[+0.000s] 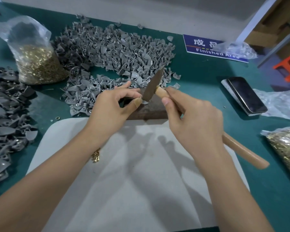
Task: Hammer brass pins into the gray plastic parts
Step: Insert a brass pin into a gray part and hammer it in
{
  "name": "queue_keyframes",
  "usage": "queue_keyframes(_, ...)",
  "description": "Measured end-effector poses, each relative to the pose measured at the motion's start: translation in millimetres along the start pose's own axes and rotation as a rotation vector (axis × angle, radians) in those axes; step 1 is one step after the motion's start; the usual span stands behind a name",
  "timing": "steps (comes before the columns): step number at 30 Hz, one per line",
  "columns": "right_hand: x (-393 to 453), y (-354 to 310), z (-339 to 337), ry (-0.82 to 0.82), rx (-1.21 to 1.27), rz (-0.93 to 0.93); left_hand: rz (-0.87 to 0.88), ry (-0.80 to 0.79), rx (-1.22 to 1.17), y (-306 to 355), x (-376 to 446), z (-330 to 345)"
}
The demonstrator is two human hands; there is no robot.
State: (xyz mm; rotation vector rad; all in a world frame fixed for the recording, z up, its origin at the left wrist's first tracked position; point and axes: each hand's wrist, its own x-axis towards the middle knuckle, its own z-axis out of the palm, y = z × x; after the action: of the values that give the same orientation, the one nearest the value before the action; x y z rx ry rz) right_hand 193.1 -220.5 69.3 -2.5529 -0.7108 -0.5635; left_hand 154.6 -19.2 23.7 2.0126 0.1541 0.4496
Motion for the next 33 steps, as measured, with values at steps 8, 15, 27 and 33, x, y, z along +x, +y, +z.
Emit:
queue_keyframes(8,-0.6,1.4,0.8,0.042,0.023,0.0,-0.02,0.015,0.004,2.4,-0.3,0.4)
queue_keyframes(15,-0.6,-2.7,5.5,0.096,0.041,0.033,-0.018,0.016,0.006,2.2,0.4,0.7)
queue_keyframes(27,0.9,6.0,0.2,0.024,-0.006,-0.104,0.03,0.002,0.065,-2.0,1.1,-0.3)
queue_keyframes(33,3.9,16.2,-0.6,0.063,0.051,0.044,0.031,0.044,0.057,-2.5,-0.9,2.1)
